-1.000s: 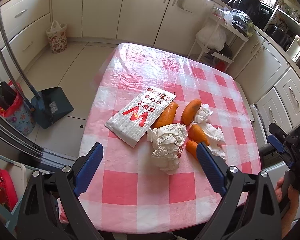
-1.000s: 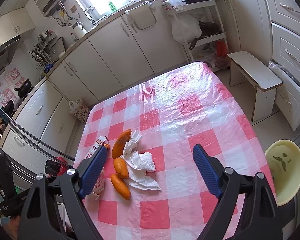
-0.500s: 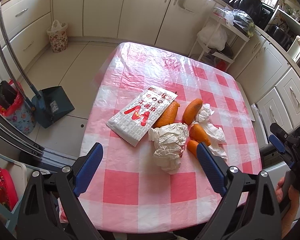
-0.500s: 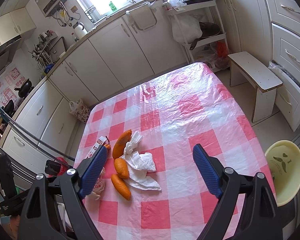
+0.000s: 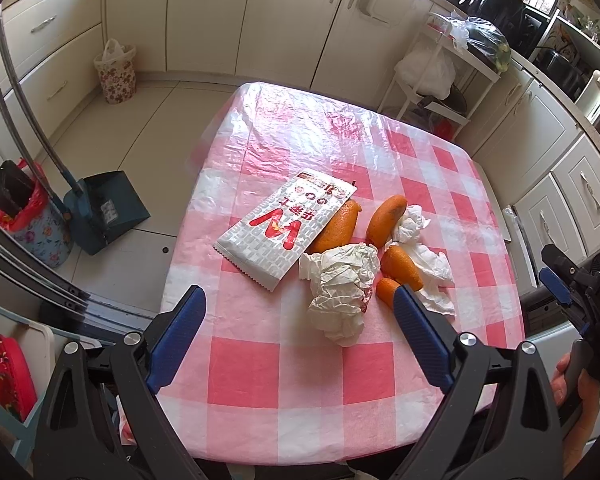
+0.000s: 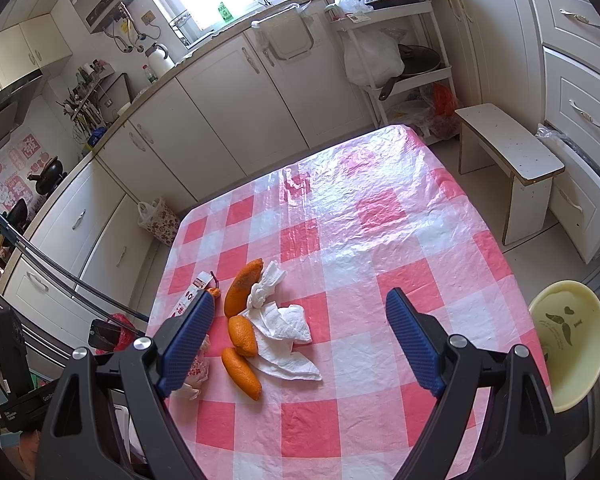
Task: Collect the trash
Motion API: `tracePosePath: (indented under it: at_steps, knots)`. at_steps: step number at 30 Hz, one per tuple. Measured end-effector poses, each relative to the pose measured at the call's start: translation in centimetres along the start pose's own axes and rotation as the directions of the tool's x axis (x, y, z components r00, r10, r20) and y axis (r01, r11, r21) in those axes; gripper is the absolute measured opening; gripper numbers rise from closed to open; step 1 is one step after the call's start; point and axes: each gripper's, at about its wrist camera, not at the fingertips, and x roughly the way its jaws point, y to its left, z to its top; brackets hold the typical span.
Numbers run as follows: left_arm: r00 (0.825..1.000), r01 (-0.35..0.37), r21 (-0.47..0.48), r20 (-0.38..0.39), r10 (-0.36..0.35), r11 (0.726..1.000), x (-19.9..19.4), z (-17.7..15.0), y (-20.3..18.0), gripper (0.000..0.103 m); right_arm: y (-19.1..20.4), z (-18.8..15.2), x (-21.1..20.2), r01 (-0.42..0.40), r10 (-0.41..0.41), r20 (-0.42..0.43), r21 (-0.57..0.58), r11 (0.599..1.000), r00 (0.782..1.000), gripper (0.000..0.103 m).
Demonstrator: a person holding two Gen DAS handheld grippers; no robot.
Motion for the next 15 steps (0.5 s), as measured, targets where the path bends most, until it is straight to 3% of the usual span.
tracePosePath:
  at_steps: [15]
  knots:
    - [1.0,-0.001,-0.001,-0.001,0.001,1.0,0.02,-0.04,0.09,0.091,-0.06,0.04,-0.06,0.002,-0.002,0.0,0.0,1.0,1.0,0.084]
